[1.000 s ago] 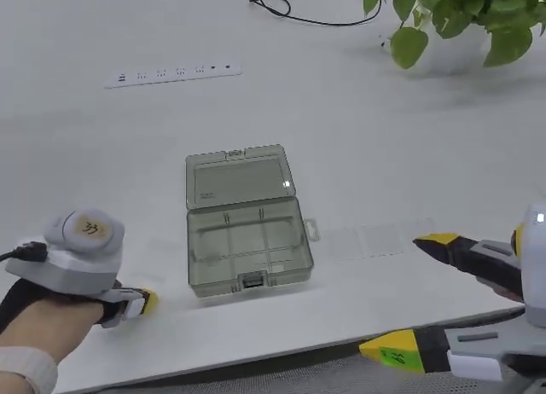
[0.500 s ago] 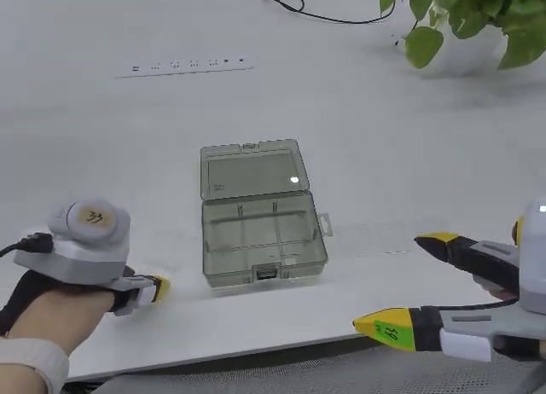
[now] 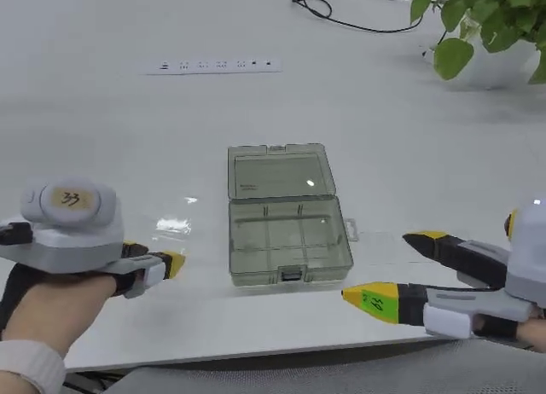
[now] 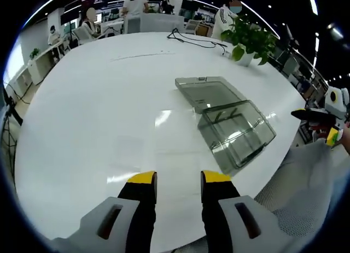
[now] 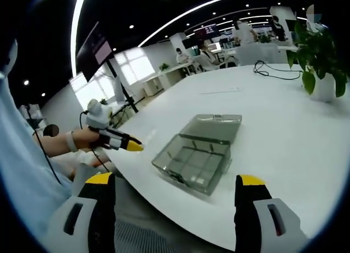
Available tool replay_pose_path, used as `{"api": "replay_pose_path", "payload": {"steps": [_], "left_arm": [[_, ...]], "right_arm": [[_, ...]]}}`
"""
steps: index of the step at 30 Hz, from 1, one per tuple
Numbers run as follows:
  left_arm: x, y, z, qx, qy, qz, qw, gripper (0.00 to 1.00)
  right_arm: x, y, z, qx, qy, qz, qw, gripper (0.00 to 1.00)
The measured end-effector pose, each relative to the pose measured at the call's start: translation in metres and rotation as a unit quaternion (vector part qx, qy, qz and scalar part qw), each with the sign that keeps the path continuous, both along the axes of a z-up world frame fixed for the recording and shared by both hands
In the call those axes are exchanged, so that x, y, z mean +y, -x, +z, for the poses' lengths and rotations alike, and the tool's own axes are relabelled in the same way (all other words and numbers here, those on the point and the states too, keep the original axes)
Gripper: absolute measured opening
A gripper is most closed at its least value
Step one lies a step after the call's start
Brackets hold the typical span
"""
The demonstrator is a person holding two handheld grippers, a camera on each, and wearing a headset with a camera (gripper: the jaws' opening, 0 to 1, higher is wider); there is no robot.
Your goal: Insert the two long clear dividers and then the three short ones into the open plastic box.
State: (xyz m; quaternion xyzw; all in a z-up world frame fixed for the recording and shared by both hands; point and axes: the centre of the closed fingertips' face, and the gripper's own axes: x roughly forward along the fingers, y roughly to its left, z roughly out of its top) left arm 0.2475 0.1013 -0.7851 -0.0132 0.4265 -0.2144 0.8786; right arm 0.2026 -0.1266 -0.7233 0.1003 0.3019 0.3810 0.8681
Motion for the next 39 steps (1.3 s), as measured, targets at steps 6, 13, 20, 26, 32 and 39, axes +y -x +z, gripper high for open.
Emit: {"api": "replay_pose_path", "payload": {"steps": [6, 13, 20, 26, 32, 39], "left_arm": [[-0.01, 0.0, 0.015, -0.016, 0.033, 0.008, 0.9993, 0.3], [-0.03, 0.003, 0.027, -0.032, 0.065, 0.004, 0.9974, 0.3], [-0.047, 0.001, 0.035, -0.049, 0.087, -0.001, 0.995, 0.3], [-0.061, -0.001, 0.04, -0.06, 0.1, -0.009, 0.9932, 0.3], [-0.075, 0.0, 0.041, -0.066, 0.105, -0.021, 0.9921, 0.3], [-0.086, -0.002, 0.044, -0.071, 0.112, -0.029, 0.9907, 0.3]], "right_arm": [[0.026, -0.014, 0.008, -0.011, -0.009, 0.009, 0.9999, 0.77], [0.056, -0.027, 0.018, -0.01, -0.027, 0.028, 0.9992, 0.64], [0.074, -0.039, 0.018, 0.015, -0.039, 0.03, 0.9987, 0.45], [0.086, -0.056, 0.014, 0.035, -0.044, 0.014, 0.9983, 0.33], [0.096, -0.067, 0.013, 0.06, -0.057, -0.007, 0.9965, 0.25], [0.108, -0.067, 0.014, 0.083, -0.072, -0.013, 0.9939, 0.18]]}}
